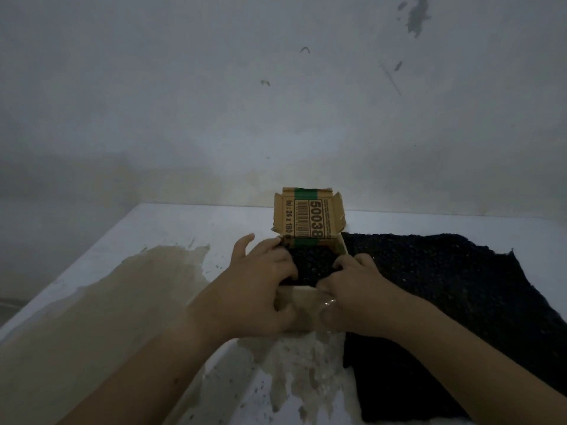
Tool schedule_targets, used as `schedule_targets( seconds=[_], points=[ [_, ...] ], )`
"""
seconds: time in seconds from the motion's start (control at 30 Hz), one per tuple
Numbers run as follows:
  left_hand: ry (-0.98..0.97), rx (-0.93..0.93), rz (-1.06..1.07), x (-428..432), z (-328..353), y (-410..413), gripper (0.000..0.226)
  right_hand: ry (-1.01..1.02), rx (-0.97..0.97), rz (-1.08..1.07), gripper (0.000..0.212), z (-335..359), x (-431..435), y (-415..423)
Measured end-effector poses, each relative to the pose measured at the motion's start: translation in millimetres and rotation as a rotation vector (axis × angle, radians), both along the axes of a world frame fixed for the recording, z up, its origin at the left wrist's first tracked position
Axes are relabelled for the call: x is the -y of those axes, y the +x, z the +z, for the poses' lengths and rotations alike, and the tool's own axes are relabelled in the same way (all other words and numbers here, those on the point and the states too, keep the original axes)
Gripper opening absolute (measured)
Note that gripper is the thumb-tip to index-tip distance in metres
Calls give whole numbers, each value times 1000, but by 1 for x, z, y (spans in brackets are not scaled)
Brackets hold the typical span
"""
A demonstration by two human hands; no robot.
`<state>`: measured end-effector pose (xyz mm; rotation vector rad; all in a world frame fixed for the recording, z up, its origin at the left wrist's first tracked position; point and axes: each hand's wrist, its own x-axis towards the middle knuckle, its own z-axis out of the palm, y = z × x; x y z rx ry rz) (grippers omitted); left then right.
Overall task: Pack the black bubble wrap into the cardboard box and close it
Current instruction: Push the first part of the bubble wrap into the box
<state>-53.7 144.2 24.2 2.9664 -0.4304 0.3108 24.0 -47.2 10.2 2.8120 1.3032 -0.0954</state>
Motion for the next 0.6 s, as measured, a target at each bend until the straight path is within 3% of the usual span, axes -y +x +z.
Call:
schedule_targets(
  seconds=[0.17, 0.3, 0.43, 0.53, 0.6],
  points=[
    [82, 5, 45, -9, -6, -9, 50, -14, -4, -4, 24, 8, -2, 3],
    [190, -88, 19, -2, -8, 0, 61, 53, 189, -36, 42, 25, 7, 8],
    [114, -103, 14, -1, -2, 8, 43, -169, 224, -40, 56, 22, 4, 8],
    [18, 77, 62, -4, 3, 14, 38, -223, 171, -11, 51, 15, -4, 7],
    [35, 103, 128, -7, 9, 21, 34, -220, 153, -23, 45, 13, -4, 9]
  ],
)
